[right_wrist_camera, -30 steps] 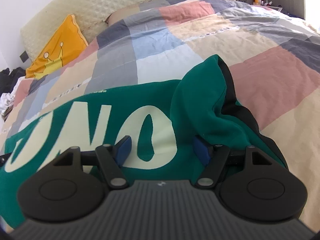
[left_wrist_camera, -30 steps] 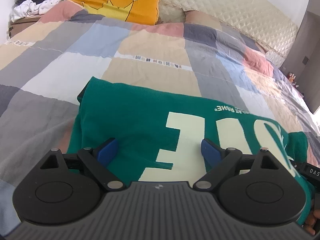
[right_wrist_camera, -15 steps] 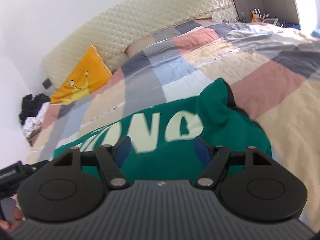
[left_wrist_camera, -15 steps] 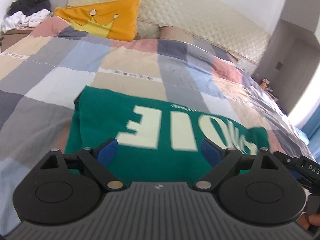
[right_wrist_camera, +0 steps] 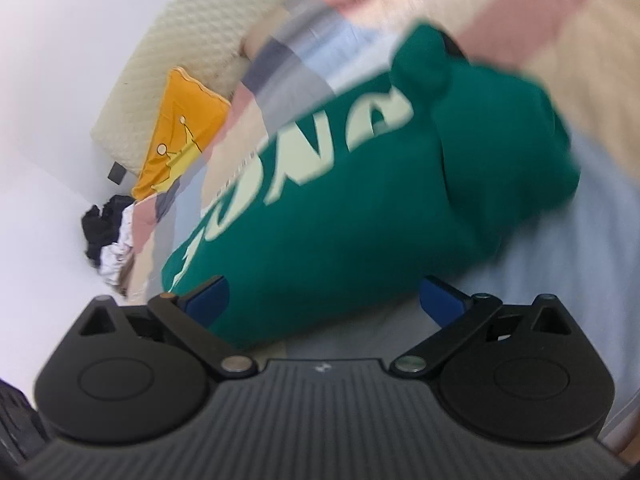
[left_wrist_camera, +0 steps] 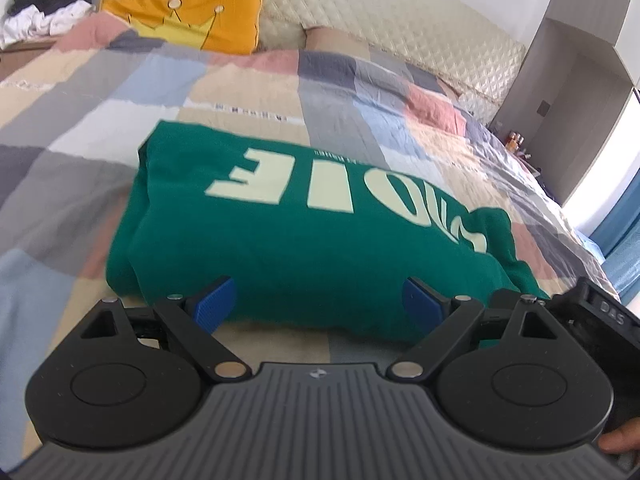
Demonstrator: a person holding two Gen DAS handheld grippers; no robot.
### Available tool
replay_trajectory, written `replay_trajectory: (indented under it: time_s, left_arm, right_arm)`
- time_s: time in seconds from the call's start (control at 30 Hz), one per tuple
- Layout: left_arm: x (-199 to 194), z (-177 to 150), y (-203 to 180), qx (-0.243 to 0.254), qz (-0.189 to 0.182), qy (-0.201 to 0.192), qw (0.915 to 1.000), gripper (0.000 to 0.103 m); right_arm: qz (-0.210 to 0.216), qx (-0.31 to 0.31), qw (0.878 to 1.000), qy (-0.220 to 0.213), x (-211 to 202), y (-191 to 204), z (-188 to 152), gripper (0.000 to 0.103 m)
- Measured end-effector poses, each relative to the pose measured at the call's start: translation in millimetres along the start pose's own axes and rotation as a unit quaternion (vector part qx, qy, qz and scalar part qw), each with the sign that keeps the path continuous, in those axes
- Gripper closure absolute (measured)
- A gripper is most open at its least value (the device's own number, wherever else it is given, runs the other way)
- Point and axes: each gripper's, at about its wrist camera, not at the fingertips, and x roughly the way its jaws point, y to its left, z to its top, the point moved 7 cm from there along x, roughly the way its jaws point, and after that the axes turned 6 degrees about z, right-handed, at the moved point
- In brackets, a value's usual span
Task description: Fold large clothes
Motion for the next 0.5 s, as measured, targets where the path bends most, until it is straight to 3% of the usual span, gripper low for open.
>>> replay_trajectory:
  time_s: [0.17,0.3,0.5]
  left_arm:
    - [9.4,-5.5,-0.4,-0.018,-0.010,0.025,0.9995,0.010]
    - [16.5,-9.5,4.9,-0.054,-0.028,0.049,0.9969,0.010]
    - [26.2,-20.5,16.4,-0.140,-0.081,0.091,0.9828,0.006]
  right_arm:
    - [0.035,0.089,0.995,0.026,18.3,-17.2,-10.4,0.000]
    - [0.076,0.185,0.979,0.036,39.6,-33.9,-10.3,0.000]
    - [0.140,0.257,0.956,0.004,53.6,-40.1,5.0,0.000]
